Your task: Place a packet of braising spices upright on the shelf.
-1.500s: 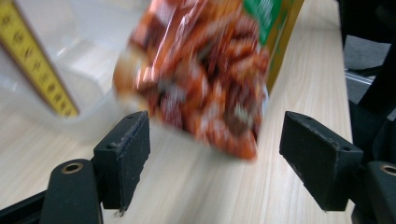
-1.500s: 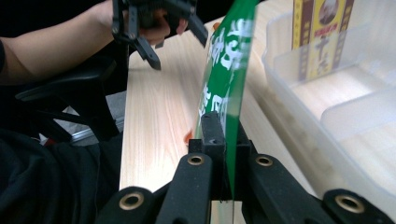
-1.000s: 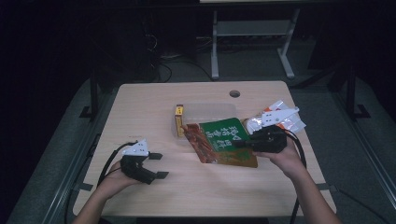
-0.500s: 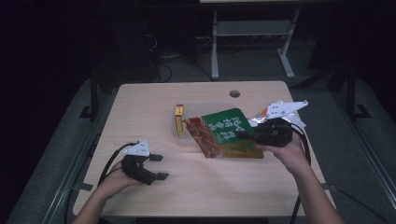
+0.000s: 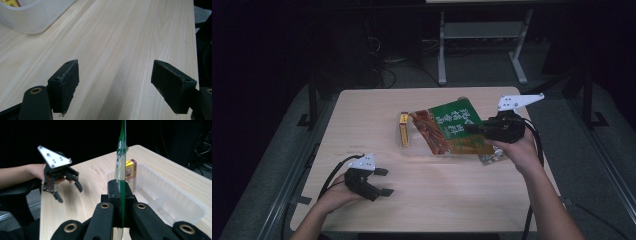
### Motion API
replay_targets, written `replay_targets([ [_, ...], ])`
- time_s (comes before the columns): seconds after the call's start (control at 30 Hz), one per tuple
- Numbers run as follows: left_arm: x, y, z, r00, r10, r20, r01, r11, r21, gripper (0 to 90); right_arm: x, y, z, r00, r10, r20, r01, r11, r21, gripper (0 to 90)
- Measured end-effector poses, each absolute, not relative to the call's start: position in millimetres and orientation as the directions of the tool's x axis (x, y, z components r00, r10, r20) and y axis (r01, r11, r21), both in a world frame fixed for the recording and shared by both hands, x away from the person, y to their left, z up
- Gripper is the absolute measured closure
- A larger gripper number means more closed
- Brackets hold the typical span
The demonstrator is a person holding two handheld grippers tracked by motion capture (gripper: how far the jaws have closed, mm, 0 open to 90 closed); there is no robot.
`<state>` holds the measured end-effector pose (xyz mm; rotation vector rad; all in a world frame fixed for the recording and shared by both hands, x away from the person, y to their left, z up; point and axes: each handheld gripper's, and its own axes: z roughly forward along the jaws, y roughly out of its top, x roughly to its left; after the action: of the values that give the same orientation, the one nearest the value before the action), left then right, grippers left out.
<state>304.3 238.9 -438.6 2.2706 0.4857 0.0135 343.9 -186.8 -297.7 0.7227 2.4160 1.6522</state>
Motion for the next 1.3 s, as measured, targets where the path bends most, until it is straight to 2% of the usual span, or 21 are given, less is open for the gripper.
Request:
replay_targets([
  [0.27, 305, 239, -439, 0.924, 0.356, -0.137, 0.342, -0.612, 0.714, 20.2, 362, -180, -283, -0.857, 0.492, 0.150, 0.325, 0.292, 0.900, 90.0],
  [0.53, 303, 236, -442, 0.930, 0.345, -0.127, 0.328, -0.620, 0.713, 20.0, 374, -169, -282, -0.851, 0.505, 0.149, 0.336, 0.303, 0.892, 90.0],
  [0.8, 303, 236, -442, 0.931, 0.345, -0.124, 0.325, -0.624, 0.711, 19.9, 387, -157, -285, -0.814, 0.560, 0.156, 0.386, 0.321, 0.865, 90.0],
  [1.3, 302, 234, -444, 0.931, 0.343, -0.126, 0.328, -0.632, 0.702, 19.8, 403, -140, -285, -0.783, 0.596, 0.177, 0.451, 0.349, 0.821, 90.0],
])
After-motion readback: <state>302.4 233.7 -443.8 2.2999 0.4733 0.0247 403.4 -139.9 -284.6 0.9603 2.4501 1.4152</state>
